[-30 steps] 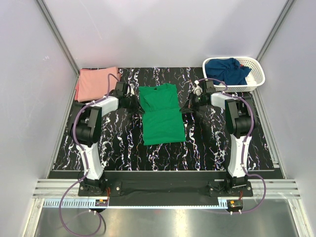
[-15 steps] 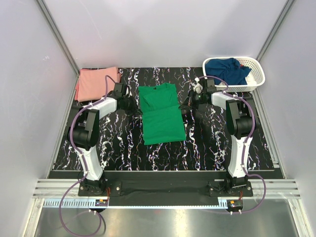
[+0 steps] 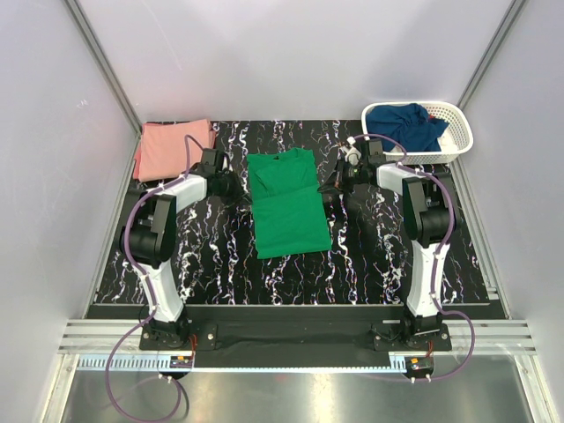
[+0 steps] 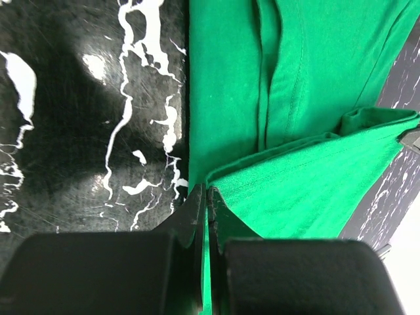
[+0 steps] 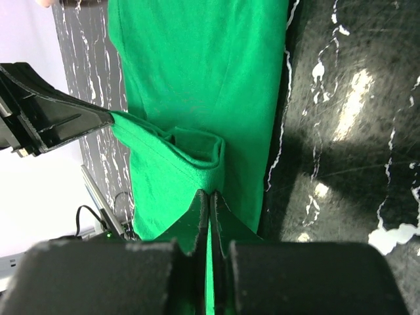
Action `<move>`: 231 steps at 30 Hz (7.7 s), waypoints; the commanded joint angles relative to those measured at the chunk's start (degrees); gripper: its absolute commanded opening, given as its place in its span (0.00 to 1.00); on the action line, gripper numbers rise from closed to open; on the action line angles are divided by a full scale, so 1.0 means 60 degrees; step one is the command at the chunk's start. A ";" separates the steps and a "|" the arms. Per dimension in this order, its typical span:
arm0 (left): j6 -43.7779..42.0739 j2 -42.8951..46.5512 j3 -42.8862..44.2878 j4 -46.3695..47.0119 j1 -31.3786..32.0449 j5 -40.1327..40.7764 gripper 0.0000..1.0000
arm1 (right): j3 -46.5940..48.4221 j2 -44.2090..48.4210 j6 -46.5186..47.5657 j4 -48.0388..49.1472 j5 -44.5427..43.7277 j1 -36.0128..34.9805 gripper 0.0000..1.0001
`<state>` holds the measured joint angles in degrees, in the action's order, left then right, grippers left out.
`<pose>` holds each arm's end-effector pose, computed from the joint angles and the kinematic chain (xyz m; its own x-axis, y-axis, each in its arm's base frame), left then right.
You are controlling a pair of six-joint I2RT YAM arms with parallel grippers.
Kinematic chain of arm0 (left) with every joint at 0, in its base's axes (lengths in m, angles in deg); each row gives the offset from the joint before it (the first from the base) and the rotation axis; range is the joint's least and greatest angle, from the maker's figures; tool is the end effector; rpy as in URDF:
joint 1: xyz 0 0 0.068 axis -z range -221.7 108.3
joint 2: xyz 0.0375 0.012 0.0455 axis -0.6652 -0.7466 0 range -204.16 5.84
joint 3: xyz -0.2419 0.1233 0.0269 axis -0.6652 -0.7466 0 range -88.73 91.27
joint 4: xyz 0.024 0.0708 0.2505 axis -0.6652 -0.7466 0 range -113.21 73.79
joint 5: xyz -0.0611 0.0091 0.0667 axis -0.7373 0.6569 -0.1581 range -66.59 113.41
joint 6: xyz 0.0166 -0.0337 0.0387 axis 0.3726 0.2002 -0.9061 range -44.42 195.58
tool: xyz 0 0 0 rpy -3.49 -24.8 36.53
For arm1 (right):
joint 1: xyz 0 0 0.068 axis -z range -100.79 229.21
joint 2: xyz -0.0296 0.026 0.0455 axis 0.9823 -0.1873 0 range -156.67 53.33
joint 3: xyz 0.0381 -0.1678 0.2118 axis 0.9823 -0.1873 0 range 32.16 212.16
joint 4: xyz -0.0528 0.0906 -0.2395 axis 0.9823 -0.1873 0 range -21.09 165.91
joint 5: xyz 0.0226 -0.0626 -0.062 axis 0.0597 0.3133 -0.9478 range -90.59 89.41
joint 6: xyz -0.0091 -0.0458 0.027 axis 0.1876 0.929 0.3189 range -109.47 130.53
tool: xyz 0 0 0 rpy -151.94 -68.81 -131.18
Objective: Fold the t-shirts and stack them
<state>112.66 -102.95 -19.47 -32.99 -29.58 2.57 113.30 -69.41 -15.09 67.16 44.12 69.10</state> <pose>0.3803 -0.0946 0.1644 -0.8836 -0.3867 -0.2640 -0.1801 0.8012 -0.5707 0.4379 0.1035 0.1413 -0.9285 0.1468 -0.3410 -0.1831 0.6182 0.7644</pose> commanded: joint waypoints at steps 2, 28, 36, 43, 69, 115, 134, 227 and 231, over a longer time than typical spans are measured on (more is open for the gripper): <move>-0.0072 -0.0061 -0.0160 0.0685 -0.0145 0.0119 0.00 | 0.0465 -0.0285 0.0023 0.0331 0.0137 -0.0014 0.00; -0.0204 0.3862 -0.3790 0.0697 0.0997 0.0368 0.57 | -0.3545 0.3887 0.0477 -0.1561 -0.2002 -0.0394 0.56; 0.0674 0.3895 -0.5814 0.2502 0.1393 -0.0218 0.59 | -0.5275 0.3860 0.0301 -0.0563 -0.2251 -0.0849 0.58; 0.0924 0.3747 -0.6108 0.2446 0.1466 0.0132 0.49 | -0.5965 0.4341 -0.0094 -0.0328 -0.2354 -0.1039 0.49; 0.0836 0.5110 -0.6678 0.1257 0.1569 0.0368 0.59 | -0.7796 0.6292 -0.1647 0.0257 -0.3175 -0.2094 0.47; 0.1320 0.4832 -0.7968 0.2269 0.1598 0.0484 0.02 | -0.8251 0.5368 -0.1603 0.1371 -0.2850 -0.2124 0.42; 0.1071 0.4699 -0.7544 0.1641 0.1598 0.0572 0.00 | -0.8865 0.6202 -0.2365 0.1606 -0.4287 -0.2388 0.00; 0.0001 -0.3913 0.7002 -0.0369 -0.1317 -0.2122 0.10 | 0.7319 -0.2467 0.0624 -0.3404 -0.3408 -0.0674 0.07; 0.0060 -0.4308 0.7236 -0.0032 -0.1419 -0.2341 0.27 | 0.7702 -0.2835 0.0536 -0.3610 -0.3672 -0.0586 0.15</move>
<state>112.79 -127.39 20.90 -36.70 -37.19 -8.94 156.36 -85.78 -12.21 46.07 22.59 64.68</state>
